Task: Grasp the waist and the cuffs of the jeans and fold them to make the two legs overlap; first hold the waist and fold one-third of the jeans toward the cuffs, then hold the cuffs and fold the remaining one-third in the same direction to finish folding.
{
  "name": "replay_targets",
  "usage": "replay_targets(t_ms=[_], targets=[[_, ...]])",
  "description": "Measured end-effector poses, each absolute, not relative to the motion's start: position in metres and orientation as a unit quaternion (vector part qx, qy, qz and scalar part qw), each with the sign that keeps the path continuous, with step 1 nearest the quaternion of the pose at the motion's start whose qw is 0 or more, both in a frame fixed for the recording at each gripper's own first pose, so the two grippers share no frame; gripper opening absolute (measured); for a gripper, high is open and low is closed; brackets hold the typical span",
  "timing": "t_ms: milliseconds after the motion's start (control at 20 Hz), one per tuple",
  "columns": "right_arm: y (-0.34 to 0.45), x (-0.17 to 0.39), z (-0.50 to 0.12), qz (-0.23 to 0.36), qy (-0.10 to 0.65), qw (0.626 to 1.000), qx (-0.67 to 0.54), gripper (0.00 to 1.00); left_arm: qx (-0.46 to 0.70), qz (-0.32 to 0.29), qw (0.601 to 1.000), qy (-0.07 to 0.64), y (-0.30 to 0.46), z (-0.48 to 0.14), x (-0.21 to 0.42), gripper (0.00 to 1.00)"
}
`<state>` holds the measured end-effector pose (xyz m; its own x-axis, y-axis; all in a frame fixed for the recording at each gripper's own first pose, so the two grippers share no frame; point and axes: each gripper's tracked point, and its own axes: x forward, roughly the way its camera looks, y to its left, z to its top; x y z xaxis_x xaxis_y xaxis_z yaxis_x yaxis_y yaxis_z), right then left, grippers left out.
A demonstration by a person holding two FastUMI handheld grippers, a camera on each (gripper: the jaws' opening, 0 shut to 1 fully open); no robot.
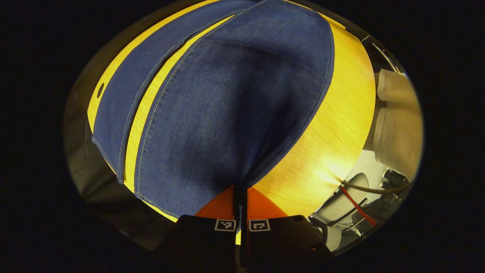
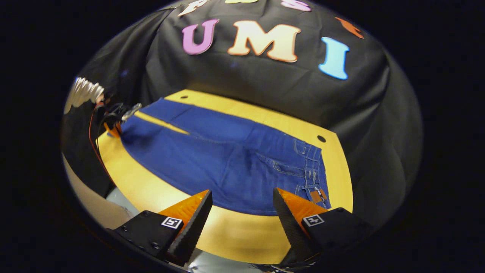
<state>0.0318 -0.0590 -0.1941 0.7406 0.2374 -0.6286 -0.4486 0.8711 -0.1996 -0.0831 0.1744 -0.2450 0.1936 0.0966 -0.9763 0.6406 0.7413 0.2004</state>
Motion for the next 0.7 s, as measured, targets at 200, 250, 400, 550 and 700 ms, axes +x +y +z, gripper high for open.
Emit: replay_targets(t_ms=[200, 250, 400, 550, 700], targets=[[-0.087, 0.057, -0.235, 0.243, 0.384, 0.860, -0.232, 1.00, 0.311, -0.165, 0.707, 0.613, 0.174, -0.246, -0.083, 0.00], [-0.093, 0.060, -0.246, 0.258, 0.401, 0.844, -0.245, 0.99, 0.310, -0.159, 0.707, 0.615, 0.173, -0.245, -0.083, 0.00], [-0.117, 0.063, -0.283, 0.299, 0.448, 0.786, -0.304, 0.99, 0.298, -0.141, 0.700, 0.634, 0.172, -0.245, -0.084, 0.00], [-0.122, 0.061, -0.300, 0.334, 0.468, 0.747, -0.333, 1.00, 0.299, -0.130, 0.688, 0.648, 0.172, -0.245, -0.083, 0.00], [-0.129, 0.067, -0.317, 0.346, 0.481, 0.729, -0.344, 0.99, 0.300, -0.122, 0.679, 0.659, 0.171, -0.244, -0.083, 0.00]])
